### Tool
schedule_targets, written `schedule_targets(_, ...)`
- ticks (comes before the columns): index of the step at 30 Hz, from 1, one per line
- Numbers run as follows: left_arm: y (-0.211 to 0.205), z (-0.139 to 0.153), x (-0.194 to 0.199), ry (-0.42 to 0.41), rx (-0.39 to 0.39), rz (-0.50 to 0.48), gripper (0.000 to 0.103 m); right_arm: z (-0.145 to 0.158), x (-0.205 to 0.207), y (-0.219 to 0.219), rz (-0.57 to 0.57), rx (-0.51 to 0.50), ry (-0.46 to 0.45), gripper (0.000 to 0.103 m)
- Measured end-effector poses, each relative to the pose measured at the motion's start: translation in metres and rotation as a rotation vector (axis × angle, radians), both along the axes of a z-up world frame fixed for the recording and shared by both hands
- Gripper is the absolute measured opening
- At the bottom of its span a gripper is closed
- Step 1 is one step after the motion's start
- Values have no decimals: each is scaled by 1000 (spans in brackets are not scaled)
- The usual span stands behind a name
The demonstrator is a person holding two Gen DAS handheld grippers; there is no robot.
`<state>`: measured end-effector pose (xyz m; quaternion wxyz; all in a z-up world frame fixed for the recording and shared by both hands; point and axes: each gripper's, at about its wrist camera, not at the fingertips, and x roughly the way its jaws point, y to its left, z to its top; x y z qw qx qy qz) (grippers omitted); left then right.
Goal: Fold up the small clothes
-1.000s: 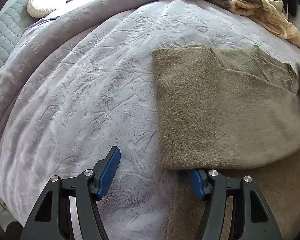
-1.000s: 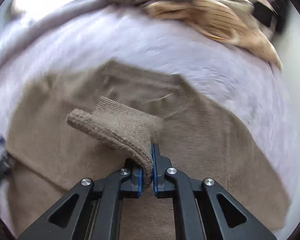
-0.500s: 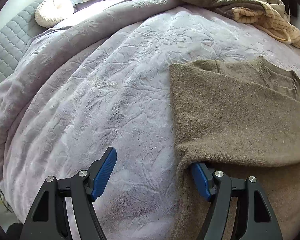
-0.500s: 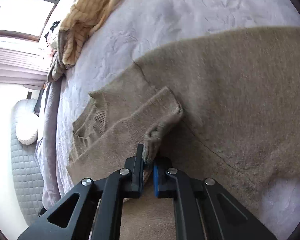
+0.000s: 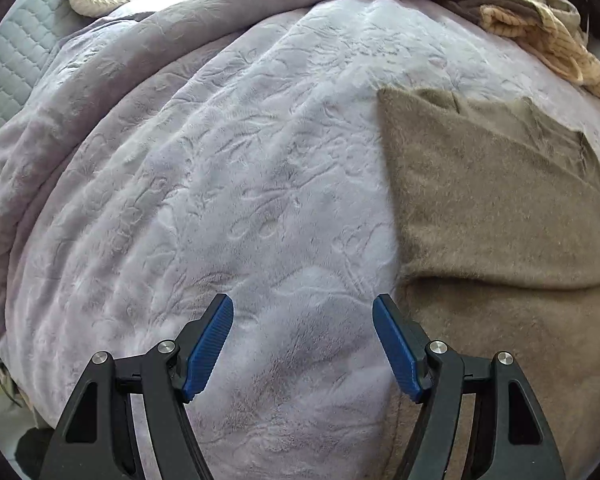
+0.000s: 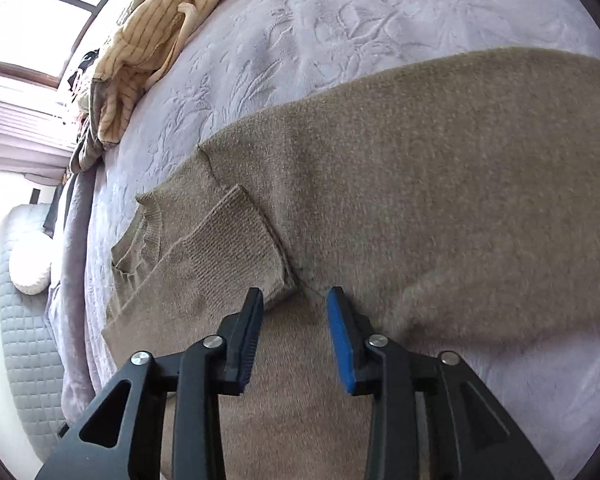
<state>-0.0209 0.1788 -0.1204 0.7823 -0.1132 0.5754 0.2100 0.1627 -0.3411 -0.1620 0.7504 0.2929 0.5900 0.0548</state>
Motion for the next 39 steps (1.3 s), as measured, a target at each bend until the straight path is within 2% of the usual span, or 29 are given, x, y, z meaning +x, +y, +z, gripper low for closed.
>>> schedule_targets(3, -11, 10, 23, -33, -12, -31, 73, 1, -18, -5, -22, 39, 25, 41)
schedule_targets(6, -39, 13, 55, -55, -18, -109, 73, 0, -25, -8, -46, 94, 33, 41)
schedule_targets(10, -84, 7, 85, -55, -39, -177, 73, -6, -7, 4, -52, 152, 19, 41)
schedule_targets(13, -95, -10, 96, -19, -57, -171, 73, -20, 11, 10, -86, 181, 31, 41)
schedule_targets(14, -95, -16, 97, -2, -47, -164, 73, -24, 14, 9, -107, 198, 35, 38)
schedule_targets(15, -93, -22, 96, 13, -34, -156, 73, -25, 17, 8, -128, 210, 34, 12)
schedule_targets(16, -90, -26, 95, 15, -33, -151, 74, -23, 19, 9, -125, 200, 31, 7)
schedule_targets(19, -81, -33, 88, 1, -28, -130, 91, -21, 17, 15, -41, 95, 33, 7)
schedule_targets(20, -79, -36, 86, 12, -32, -126, 91, -24, 15, 16, -17, 69, 38, 7)
schedule_targets(22, -73, -37, 84, 18, -65, -112, 91, -26, 10, 13, -19, 86, 39, 7)
schedule_targets(26, -53, -23, 84, 16, -72, -72, 91, -14, 1, 7, -8, 93, 45, 11)
schedule_targets(29, -21, -13, 96, -39, -121, -26, 91, -6, -15, 10, 45, 84, 43, 11)
schedule_targets(34, 32, -24, 138, -81, -269, 26, 91, -6, -42, 22, 92, 95, 70, 11)
schedule_targets(36, 40, -29, 154, -103, -325, 16, 79, -8, -50, 30, 103, 110, 83, 11)
schedule_targets(37, 38, -32, 157, -106, -345, 7, 63, -9, -54, 36, 113, 117, 90, 11)
schedule_targets(38, 38, -33, 161, -109, -368, -8, 41, -9, -57, 41, 122, 120, 94, 11)
schedule_targets(39, 31, -34, 162, -116, -391, -27, 24, -9, -59, 46, 135, 120, 96, 11)
